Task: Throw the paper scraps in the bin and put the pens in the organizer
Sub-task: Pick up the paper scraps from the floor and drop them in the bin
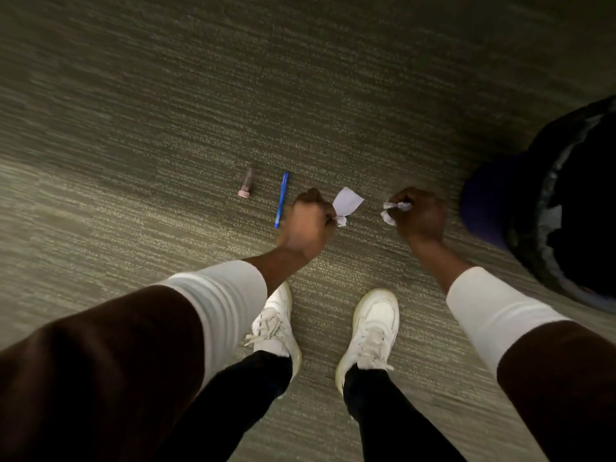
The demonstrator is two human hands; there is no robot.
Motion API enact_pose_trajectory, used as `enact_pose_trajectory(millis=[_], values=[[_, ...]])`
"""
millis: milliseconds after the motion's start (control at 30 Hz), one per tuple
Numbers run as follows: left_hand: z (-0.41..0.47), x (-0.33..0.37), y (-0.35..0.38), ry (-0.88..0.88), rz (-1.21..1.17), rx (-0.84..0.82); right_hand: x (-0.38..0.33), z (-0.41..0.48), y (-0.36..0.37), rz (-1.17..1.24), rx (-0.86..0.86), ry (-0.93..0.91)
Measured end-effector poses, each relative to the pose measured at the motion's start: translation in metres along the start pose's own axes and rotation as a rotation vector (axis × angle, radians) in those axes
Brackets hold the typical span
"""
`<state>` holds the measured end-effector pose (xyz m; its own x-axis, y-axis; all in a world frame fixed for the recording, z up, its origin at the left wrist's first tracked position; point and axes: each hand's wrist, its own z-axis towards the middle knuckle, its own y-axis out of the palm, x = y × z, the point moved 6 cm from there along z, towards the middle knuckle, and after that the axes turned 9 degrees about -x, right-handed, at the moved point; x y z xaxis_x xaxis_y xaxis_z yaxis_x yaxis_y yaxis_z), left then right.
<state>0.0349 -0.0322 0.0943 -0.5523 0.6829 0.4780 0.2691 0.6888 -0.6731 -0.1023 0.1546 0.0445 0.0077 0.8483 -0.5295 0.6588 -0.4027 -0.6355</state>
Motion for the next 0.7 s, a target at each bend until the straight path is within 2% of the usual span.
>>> enact_pose_trajectory(millis=[300,500,700], values=[[-0.049,0.119,-0.047,0.031,-0.045,0.014,-0.018,-0.115,-0.104,0.133,0.053,0.072],[-0.063,0.198,-0.064,0.058,-0.134,0.031,-0.021,-0.164,-0.182,0.203,0.213,0.103],[-0.067,0.285,-0.051,0.128,-0.232,0.046,0.016,-0.181,-0.252,0.227,0.380,0.172]])
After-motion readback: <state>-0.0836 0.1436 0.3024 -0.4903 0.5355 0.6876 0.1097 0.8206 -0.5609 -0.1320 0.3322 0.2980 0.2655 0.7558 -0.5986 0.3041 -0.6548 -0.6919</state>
